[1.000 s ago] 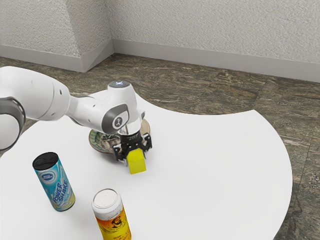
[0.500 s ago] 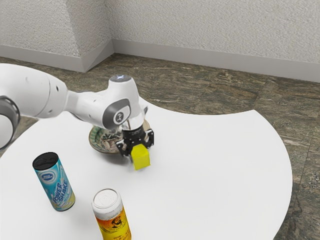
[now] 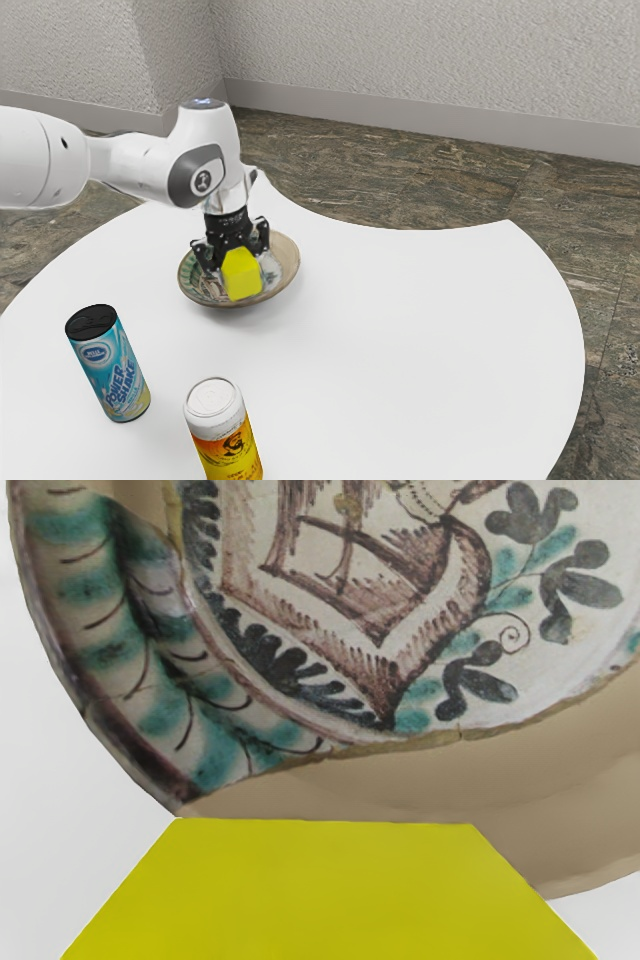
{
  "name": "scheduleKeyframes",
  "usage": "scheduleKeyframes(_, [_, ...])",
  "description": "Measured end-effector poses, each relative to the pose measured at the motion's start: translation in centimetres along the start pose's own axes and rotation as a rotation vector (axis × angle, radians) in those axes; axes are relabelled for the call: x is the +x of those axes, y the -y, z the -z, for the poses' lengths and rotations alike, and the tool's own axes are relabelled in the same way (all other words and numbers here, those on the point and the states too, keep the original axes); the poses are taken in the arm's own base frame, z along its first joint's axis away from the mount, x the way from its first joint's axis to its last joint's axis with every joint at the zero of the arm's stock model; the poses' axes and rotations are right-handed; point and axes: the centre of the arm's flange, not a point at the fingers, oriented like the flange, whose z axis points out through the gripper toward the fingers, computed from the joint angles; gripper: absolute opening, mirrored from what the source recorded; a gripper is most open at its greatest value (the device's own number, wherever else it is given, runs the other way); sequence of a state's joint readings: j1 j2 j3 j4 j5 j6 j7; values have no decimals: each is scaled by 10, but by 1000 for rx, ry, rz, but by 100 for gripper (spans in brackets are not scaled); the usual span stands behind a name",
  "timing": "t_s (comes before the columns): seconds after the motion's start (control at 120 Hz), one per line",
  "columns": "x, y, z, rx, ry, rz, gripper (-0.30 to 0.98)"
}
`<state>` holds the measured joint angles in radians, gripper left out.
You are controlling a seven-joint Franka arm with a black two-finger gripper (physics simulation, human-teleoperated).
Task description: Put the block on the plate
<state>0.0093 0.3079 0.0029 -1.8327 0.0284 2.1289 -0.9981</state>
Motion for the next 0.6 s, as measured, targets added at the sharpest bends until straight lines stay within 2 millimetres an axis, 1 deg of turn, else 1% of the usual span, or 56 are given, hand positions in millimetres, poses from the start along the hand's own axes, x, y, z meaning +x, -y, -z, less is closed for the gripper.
scheduleKeyframes(0.083, [30, 18, 4, 12, -6, 34, 38])
scheduleKeyframes(0.175, [61, 42, 0, 24, 9, 75, 38])
scheduleKeyframes(0.2, [68, 47, -1, 25, 12, 80, 38])
scheduleKeyframes(0.233, [76, 48, -2, 23, 12, 79, 38])
scheduleKeyframes(0.267, [85, 41, -2, 15, 7, 70, 38])
scheduleKeyframes(0.308, [94, 26, -1, 0, -4, 49, 38])
scheduleKeyframes(0.375, [102, 2, 1, -22, -17, 10, 38])
scheduleKeyframes(0.458, [110, -17, -4, -34, -14, -30, 38])
scheduleKeyframes(0.508, [113, -22, -9, -33, -8, -48, 38])
scheduleKeyframes(0.6, [119, -20, -18, -22, 11, -68, 38])
